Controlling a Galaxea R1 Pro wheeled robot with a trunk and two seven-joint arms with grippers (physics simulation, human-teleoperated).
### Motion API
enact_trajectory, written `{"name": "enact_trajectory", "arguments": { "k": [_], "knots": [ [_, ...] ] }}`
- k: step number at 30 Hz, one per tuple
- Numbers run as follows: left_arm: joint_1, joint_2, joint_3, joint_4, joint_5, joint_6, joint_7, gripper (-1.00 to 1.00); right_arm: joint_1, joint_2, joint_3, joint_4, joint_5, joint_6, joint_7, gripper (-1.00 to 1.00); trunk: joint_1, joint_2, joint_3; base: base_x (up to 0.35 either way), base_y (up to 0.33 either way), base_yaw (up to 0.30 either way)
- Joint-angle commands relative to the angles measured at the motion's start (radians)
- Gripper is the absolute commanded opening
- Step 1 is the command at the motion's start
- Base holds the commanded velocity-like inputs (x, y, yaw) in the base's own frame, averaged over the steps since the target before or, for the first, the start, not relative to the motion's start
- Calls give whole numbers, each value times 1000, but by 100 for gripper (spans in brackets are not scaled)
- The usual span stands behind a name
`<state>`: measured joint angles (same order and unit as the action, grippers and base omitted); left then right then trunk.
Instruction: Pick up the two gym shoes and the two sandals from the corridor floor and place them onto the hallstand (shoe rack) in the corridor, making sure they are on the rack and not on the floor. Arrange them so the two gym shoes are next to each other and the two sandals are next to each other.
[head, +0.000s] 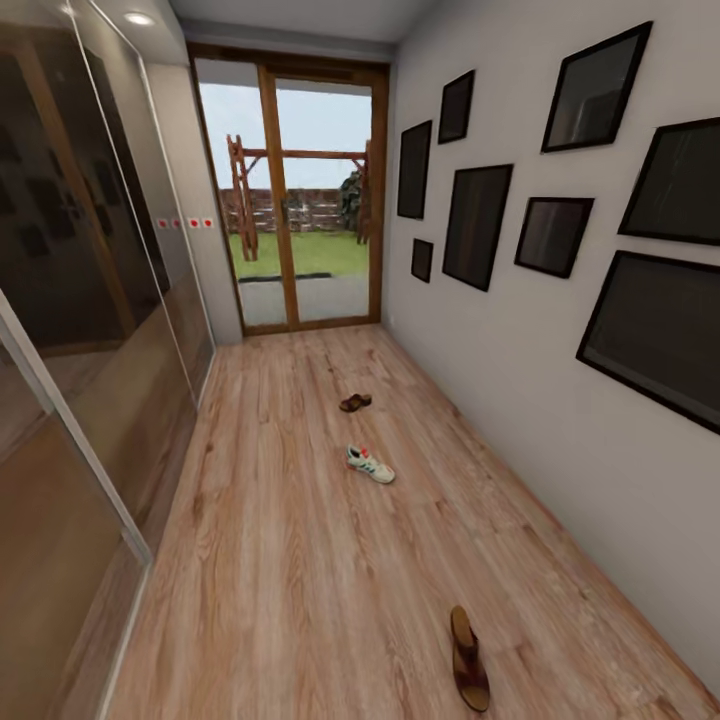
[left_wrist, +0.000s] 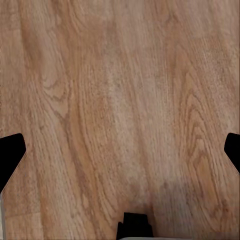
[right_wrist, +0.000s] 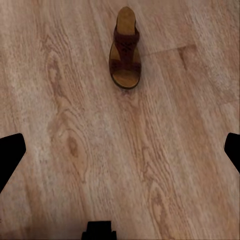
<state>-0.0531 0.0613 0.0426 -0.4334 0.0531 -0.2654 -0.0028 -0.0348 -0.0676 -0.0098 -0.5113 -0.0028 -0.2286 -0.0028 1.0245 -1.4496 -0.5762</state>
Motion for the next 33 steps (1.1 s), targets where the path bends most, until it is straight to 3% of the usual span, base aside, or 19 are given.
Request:
{"name": "enact_trajectory", "arguments": {
  "k": [1, 33],
  "knots": [
    [-1, 0, 0, 1, 6, -3, 0, 100, 0, 0, -1, 0, 0, -3, 0, 100, 1, 0, -1, 334, 109, 1],
    [-1, 0, -1, 2, 4, -3, 0, 100, 0, 0, -1, -1, 0, -3, 0, 100, 1, 0, -1, 304, 190, 0]
  ]
}}
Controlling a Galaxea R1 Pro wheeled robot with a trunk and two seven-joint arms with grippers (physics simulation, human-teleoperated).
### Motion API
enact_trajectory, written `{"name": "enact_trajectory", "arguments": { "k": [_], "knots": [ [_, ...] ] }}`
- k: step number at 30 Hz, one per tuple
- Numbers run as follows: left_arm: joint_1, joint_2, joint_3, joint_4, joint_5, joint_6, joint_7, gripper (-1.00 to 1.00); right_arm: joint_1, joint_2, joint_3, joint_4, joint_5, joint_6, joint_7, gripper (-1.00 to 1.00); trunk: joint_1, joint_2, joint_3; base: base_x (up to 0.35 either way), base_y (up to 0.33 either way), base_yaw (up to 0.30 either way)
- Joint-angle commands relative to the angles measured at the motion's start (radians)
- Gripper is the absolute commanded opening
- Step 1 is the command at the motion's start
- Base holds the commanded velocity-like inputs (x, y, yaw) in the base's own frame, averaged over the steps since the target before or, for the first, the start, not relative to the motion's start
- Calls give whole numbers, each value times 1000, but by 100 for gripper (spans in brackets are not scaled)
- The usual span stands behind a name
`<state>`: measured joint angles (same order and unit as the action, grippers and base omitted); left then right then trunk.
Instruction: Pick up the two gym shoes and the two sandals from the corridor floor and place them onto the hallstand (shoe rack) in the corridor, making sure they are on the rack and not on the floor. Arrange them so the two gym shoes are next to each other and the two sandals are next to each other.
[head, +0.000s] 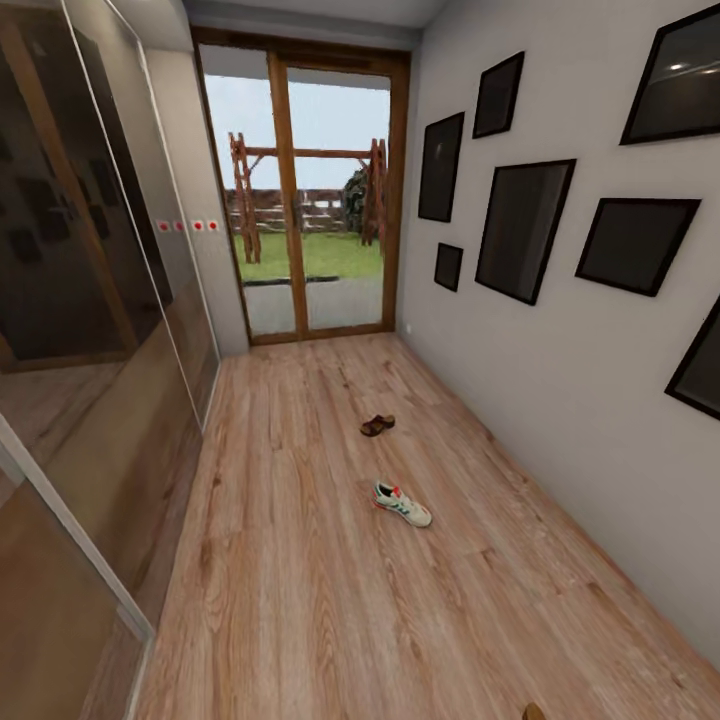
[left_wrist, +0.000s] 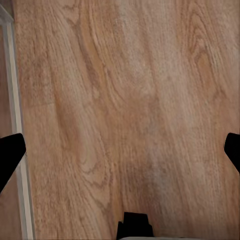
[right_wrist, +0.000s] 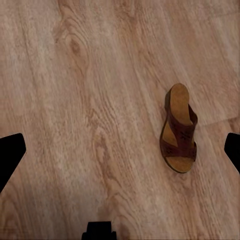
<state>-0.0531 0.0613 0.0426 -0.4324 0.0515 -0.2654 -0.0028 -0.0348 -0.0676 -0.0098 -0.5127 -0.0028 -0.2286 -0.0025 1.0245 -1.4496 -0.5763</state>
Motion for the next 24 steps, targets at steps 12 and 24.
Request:
{"name": "enact_trajectory", "arguments": {
  "k": [12, 24],
  "knots": [
    [-1, 0, -1, 1, 7, -3, 0, 100, 0, -1, -1, -1, 0, -3, -1, 100, 1, 0, -1, 334, 95, 0],
    [-1, 0, 0, 1, 7, -3, 0, 100, 0, -1, -1, -1, 0, -3, 0, 100, 1, 0, -1, 334, 107, 0]
  ]
}}
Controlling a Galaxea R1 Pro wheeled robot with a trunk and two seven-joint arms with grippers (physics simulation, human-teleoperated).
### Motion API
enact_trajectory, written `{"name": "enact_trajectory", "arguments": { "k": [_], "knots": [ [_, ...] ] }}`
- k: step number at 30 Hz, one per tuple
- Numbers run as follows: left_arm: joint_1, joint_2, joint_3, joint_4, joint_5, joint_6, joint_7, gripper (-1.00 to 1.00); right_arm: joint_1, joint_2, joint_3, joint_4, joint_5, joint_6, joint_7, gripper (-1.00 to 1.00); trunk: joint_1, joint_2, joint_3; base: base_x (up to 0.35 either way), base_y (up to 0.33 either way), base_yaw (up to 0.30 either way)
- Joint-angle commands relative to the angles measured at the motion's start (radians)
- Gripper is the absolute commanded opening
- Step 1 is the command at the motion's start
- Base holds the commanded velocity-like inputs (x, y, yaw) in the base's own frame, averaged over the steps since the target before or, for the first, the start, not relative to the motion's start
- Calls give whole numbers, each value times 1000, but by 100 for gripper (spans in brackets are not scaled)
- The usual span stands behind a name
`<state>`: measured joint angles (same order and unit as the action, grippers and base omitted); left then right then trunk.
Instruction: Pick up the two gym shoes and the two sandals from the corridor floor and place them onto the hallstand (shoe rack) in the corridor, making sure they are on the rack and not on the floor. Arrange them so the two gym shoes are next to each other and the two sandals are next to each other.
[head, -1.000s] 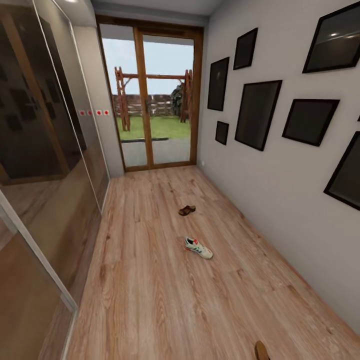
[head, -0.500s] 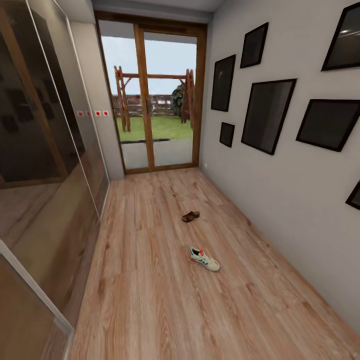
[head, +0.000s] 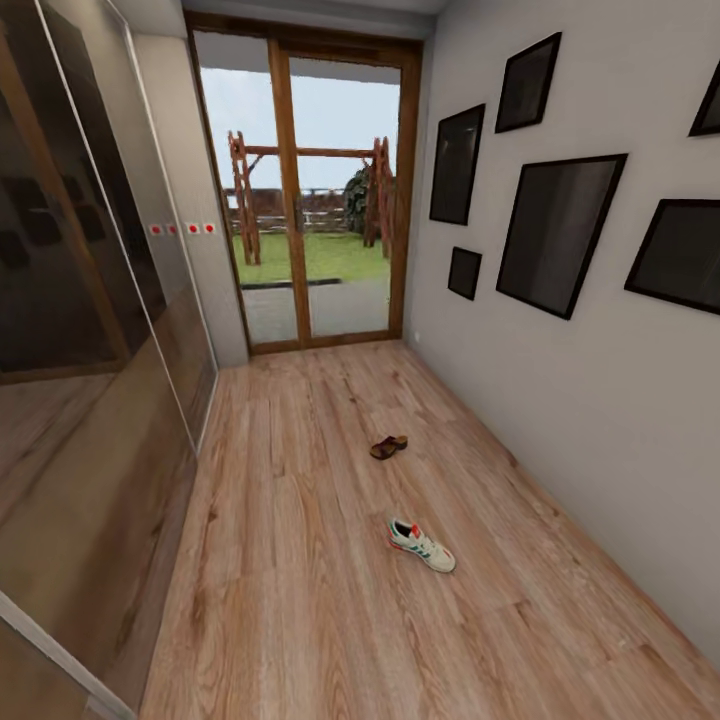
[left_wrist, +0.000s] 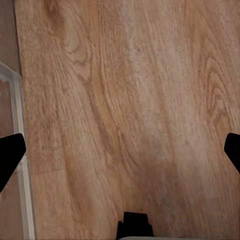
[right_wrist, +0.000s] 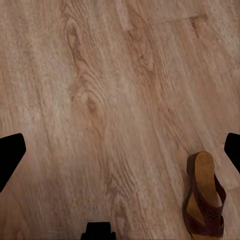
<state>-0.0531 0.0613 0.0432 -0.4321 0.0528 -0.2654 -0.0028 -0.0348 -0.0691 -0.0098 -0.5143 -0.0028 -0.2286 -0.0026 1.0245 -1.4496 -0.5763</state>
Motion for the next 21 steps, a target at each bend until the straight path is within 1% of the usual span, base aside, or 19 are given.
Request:
{"name": "enact_trajectory", "arguments": {
  "k": [1, 4, 8, 21],
  "knots": [
    [-1, 0, -1, 1, 5, -3, 0, 100, 0, 0, -1, 0, 0, -3, 0, 100, 1, 0, -1, 334, 131, 0],
    [-1, -1, -2, 1, 5, -3, 0, 100, 0, 0, -1, 0, 0, -3, 1, 100, 1, 0, -1, 334, 137, -64],
    [-1, -1, -2, 1, 5, -3, 0, 100, 0, 0, -1, 0, 0, -3, 0, 100, 1, 0, -1, 334, 139, -154],
    [-1, 0, 1, 1, 5, -3, 0, 100, 0, 0, -1, 0, 0, -3, 1, 100, 1, 0, -1, 334, 139, -251]
  ]
}}
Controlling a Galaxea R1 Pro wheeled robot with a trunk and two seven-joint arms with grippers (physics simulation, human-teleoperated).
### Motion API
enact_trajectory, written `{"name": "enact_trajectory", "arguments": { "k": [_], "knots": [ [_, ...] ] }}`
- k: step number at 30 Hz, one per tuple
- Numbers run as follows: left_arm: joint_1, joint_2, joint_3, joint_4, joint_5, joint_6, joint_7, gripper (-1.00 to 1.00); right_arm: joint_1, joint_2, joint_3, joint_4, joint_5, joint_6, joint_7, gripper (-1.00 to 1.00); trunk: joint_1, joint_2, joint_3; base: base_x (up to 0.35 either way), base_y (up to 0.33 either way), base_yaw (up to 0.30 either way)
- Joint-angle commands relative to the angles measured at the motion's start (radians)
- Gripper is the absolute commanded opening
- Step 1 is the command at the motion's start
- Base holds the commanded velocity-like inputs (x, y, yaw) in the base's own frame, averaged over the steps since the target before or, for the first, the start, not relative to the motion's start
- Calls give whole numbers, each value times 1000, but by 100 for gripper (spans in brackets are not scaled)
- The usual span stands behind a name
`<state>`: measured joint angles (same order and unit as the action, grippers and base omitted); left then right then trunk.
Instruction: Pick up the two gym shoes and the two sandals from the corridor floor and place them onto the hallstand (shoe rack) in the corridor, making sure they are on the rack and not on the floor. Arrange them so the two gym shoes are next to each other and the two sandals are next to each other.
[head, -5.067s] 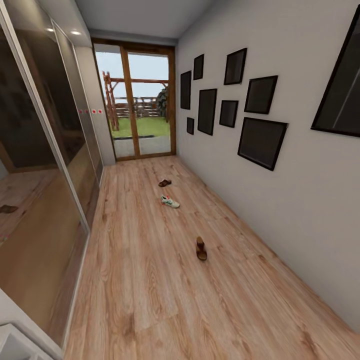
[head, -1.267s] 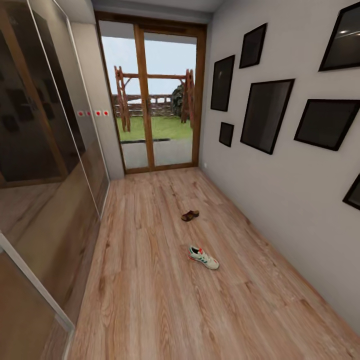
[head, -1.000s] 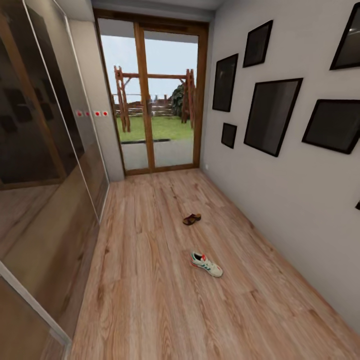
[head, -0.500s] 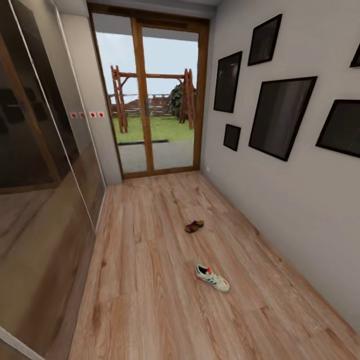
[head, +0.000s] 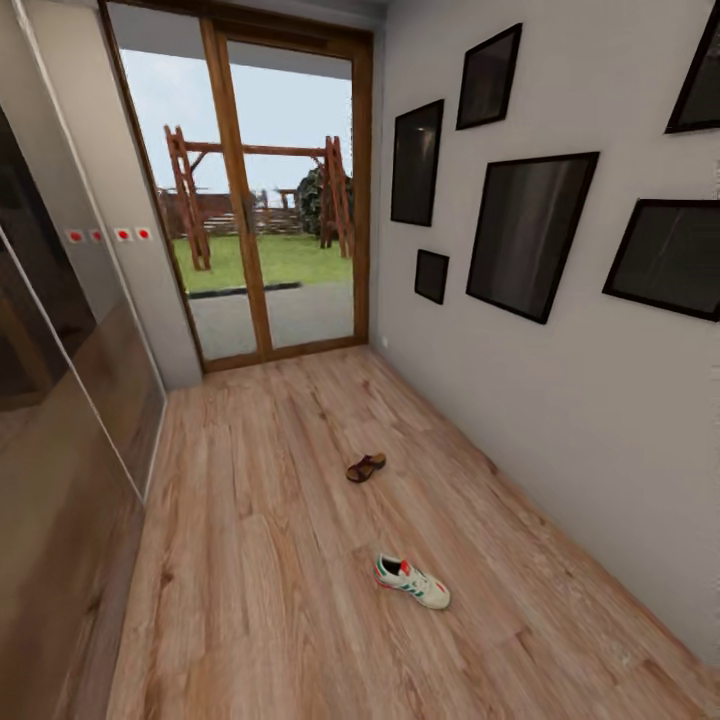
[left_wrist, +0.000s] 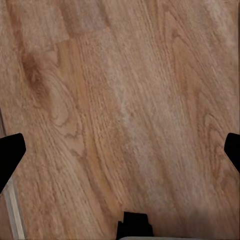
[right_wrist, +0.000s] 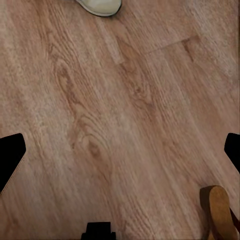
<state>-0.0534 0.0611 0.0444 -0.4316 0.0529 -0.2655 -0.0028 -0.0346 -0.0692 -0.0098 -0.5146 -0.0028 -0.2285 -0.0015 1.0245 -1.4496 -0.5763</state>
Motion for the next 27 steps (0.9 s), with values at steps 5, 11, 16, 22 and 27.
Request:
{"name": "enact_trajectory", "arguments": {
  "k": [5, 11, 16, 22, 27],
  "knots": [
    [0, 0, -1, 0, 5, -3, 0, 100, -1, 0, -1, 1, 0, -3, 0, 100, 1, 0, -1, 334, 139, -268],
    [0, 0, 0, 0, 5, -3, 0, 100, -1, 0, -1, 1, 0, -3, 0, 100, 1, 0, -1, 334, 139, -268],
    [0, 0, 1, 0, 5, -3, 0, 100, -1, 0, -1, 1, 0, -3, -1, 100, 1, 0, -1, 334, 140, -268],
    [0, 0, 2, 0, 7, -3, 0, 100, -1, 0, -1, 1, 0, -3, 0, 100, 1, 0, -1, 189, 87, -268],
    [0, 0, 3, 0, 7, -3, 0, 100, -1, -1, -1, 1, 0, -3, 0, 100, 1, 0, -1, 24, 11, -268]
  ]
}}
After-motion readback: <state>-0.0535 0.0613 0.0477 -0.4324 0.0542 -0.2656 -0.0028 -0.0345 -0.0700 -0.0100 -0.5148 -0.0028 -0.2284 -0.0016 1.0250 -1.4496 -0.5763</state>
